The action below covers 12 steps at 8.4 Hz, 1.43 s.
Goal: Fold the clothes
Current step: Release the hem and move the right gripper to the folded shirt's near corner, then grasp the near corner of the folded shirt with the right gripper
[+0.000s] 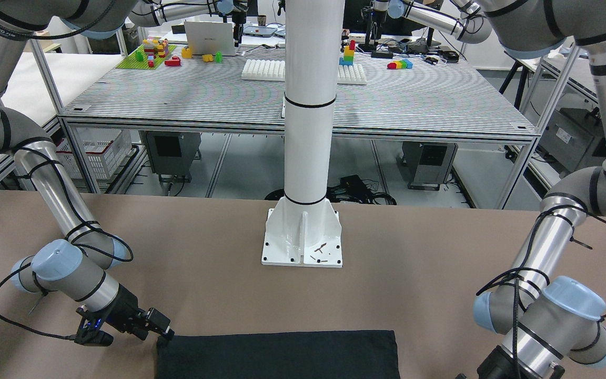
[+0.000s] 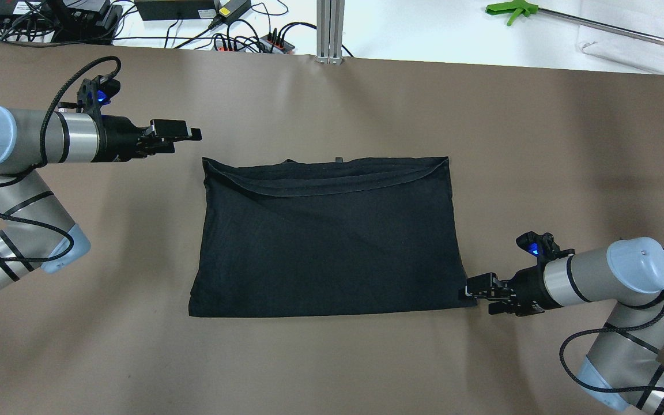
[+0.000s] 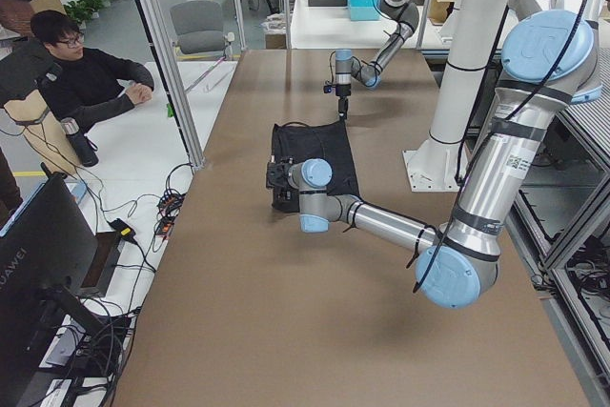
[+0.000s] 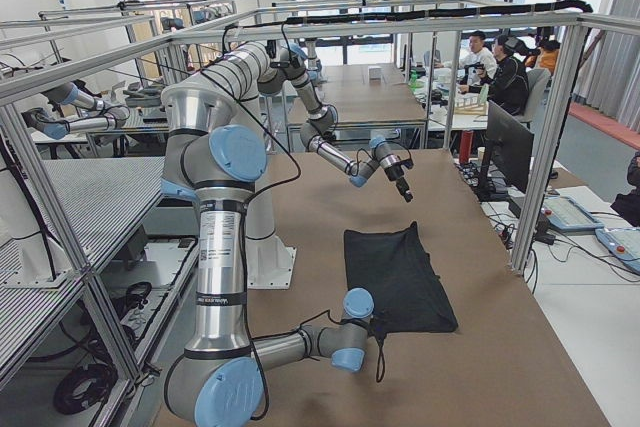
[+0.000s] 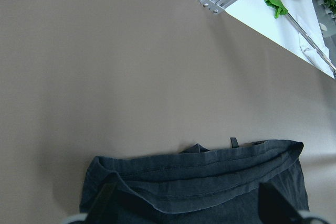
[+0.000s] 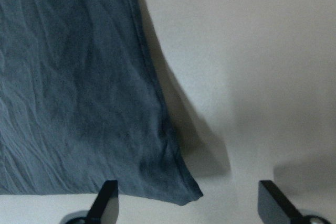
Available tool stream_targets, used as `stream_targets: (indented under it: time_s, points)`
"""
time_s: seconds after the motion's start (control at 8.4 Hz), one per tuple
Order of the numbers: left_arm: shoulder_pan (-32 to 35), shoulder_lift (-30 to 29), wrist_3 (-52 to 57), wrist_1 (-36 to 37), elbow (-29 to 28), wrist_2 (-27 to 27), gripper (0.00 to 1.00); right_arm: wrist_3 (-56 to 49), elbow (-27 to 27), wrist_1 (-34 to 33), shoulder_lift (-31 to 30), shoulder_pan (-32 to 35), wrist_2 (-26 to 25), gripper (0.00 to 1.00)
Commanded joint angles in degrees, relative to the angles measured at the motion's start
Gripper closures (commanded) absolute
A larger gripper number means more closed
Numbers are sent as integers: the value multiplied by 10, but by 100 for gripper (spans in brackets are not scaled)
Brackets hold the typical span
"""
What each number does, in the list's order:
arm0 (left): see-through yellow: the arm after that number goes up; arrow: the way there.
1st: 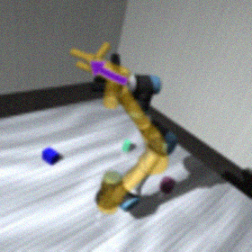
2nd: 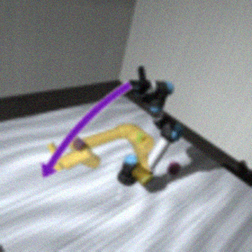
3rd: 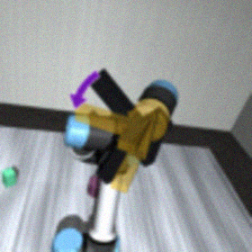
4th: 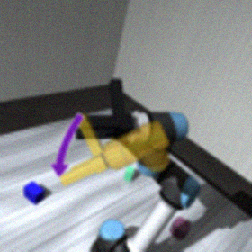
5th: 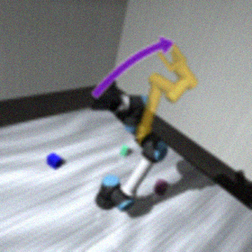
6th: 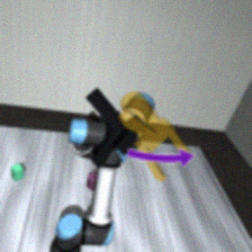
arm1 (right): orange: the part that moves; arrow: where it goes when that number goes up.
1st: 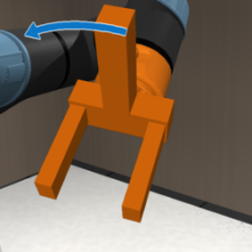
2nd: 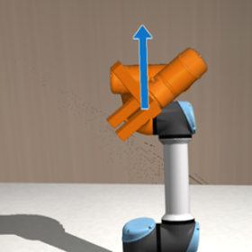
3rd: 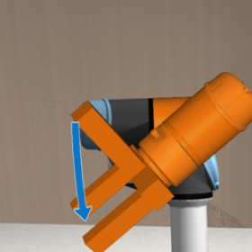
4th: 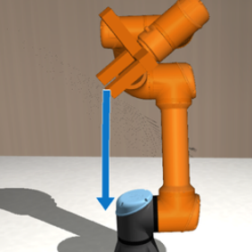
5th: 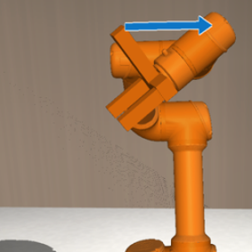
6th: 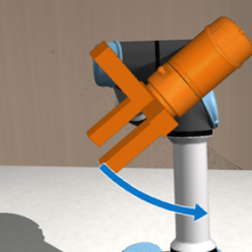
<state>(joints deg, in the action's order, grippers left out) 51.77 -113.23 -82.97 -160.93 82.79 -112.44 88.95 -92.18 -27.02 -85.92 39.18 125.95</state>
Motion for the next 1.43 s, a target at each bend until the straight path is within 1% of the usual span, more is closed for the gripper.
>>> stream_targets:
  time_s: [0.0, 0.12, 0.24, 0.36, 0.48, 0.6, 0.71, 0.83, 0.95, 1.07, 1.19, 1.31]
  points:
    - [0, 0, 0, 0, 0, 1, 6, 0, 1, 15, -2, -6, 0, 64]
    - [0, 1, 0, 0, 0, 1, 6, 0, 6, 15, -6, -5, 0, 76]
    - [-1, 1, 0, 0, -1, 1, 6, 0, 5, 15, -14, -6, -1, 82]
    - [-3, 0, 1, 0, -1, 1, 6, 0, 3, 15, -14, -6, -1, 93]
    - [-3, 0, 1, 0, -1, 2, 6, 0, -1, 16, -14, -5, 1, 100]
    - [-3, -1, 1, -1, -1, 2, 6, 2, -15, 16, -16, -4, 7, 100]
    - [-3, 0, 1, -1, 0, 2, 6, 24, -52, 12, -23, -6, 5, 100]
    - [-3, 0, 1, -1, 0, 2, 6, 34, -59, 14, -26, -6, 8, 100]
    - [-3, 0, 1, -1, 0, 1, 6, 35, -79, 14, -37, -8, 8, 100]
    - [-3, 3, 1, -2, 0, 1, 6, 35, -88, 14, -47, -8, 10, 90]
    - [-3, 4, 1, -3, 0, 2, 6, 34, -79, 7, -47, -6, 16, 43]
    - [-3, 5, 1, -3, 1, 2, 6, 28, -58, 6, -46, 2, 12, 34]
